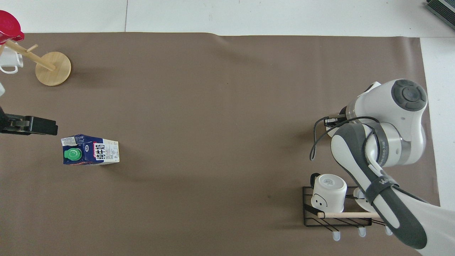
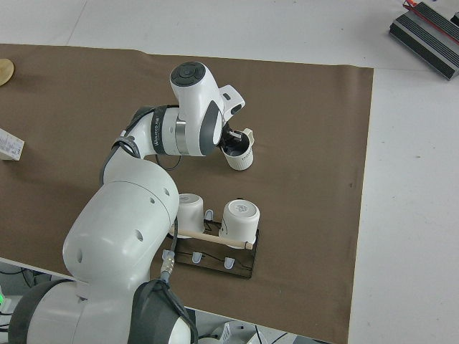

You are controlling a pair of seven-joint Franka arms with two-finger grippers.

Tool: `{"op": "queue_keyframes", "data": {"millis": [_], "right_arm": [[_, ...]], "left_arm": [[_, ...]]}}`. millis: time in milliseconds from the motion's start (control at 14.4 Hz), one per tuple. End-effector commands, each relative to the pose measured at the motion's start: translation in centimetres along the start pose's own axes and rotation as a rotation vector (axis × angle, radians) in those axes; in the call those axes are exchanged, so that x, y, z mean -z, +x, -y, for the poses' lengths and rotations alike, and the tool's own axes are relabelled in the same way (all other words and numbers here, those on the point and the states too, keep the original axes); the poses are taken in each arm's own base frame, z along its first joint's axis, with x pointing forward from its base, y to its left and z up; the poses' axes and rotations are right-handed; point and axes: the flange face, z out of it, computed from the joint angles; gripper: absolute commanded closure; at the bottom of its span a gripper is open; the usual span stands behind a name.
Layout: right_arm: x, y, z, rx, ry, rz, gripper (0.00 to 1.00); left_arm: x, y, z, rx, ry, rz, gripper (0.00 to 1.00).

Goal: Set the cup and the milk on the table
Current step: 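Grasp the mug with the right gripper while the left gripper nears the carton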

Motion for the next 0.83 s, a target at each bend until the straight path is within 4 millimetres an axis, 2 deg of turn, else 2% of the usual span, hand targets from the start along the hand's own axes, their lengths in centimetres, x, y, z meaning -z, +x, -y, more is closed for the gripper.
{"op": "queue_keyframes", "data": {"millis": [0,416,624,762], "right_arm": [[-0.3,0.2,0.3,-0.045,0.064,-0.016,1.00],[2.7,1.8,0.7,-0.259,0.085,-0.071,1.00],[4.2,2.3,3.5,-0.339,0.097,-0.085,1.00],[4.4,2.0,5.9,-0.361,0.088,-0.083,1.00]], "left_arm": [[0.4,-0.5,-0.4,-0.010,-0.012,0.038,0.00],[1.0,-0.8,-0.8,-0.018,-0.011,0.035,0.00],[1.0,-0.9,-0.8,-0.019,-0.011,0.035,0.00],[1.0,-0.9,-0.8,-0.021,-0.012,0.035,0.00]]}}
